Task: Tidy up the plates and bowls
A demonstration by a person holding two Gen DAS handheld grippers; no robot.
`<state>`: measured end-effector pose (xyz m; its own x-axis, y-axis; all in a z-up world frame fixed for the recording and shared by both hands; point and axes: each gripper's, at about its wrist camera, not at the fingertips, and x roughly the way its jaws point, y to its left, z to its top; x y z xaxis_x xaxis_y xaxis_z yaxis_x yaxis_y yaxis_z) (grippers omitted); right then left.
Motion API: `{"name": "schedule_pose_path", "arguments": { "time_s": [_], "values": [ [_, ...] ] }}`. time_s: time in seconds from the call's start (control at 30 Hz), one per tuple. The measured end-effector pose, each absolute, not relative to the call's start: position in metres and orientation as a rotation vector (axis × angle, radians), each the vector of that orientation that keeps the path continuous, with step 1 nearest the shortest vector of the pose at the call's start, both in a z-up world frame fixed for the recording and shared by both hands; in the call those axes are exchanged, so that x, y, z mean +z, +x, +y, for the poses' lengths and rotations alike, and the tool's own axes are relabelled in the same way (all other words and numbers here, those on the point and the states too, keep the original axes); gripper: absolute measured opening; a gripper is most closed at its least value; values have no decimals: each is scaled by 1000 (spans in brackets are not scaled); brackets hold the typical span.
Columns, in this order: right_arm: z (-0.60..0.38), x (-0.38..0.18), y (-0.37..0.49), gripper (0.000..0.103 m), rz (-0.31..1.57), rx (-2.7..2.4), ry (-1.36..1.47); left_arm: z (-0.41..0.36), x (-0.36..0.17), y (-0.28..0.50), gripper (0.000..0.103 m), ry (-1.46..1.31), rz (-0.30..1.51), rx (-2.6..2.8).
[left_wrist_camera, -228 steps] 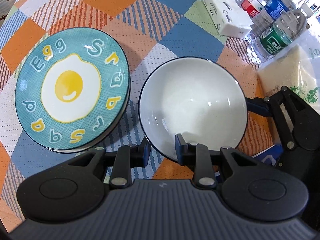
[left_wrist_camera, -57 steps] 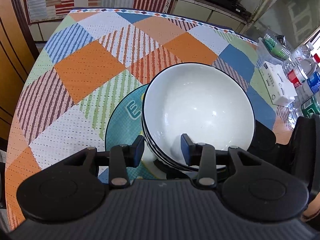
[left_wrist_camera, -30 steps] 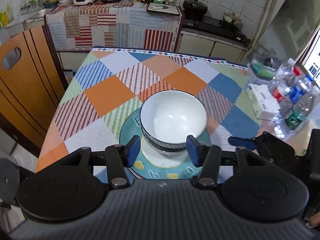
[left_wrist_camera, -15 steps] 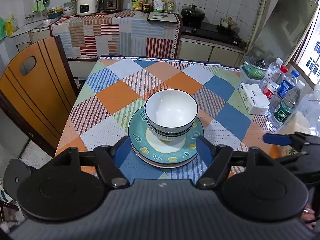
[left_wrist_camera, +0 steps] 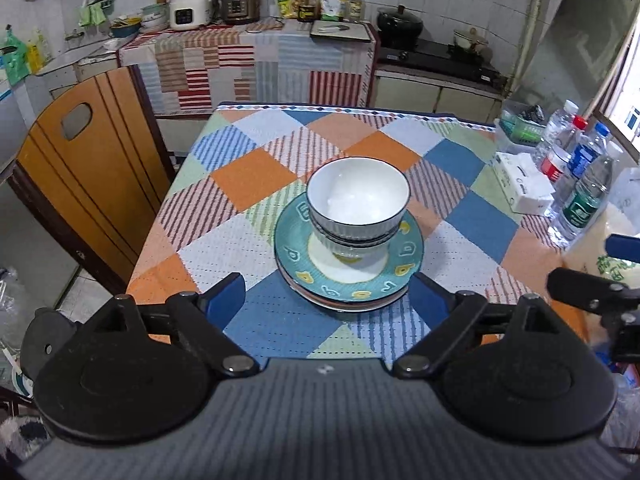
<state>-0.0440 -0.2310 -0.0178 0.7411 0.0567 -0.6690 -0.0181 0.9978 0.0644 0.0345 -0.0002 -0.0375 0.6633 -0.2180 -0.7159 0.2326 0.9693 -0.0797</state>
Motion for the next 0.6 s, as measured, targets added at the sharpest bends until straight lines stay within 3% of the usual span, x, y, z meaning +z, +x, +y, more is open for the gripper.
{"name": "schedule_pose_path", "arguments": {
  "time_s": [0.3, 0.43, 0.6],
  "values": [
    [-227, -26, -48, 100, 763, -23, 30, 10, -39, 22, 89, -25, 773, -245],
    [-225, -29, -50, 100, 774, -26, 15, 8, -40, 19, 97, 11, 768, -222],
    [-222, -31, -47, 100, 785, -51, 5, 11, -48, 17, 97, 13, 773, -240]
  ]
}}
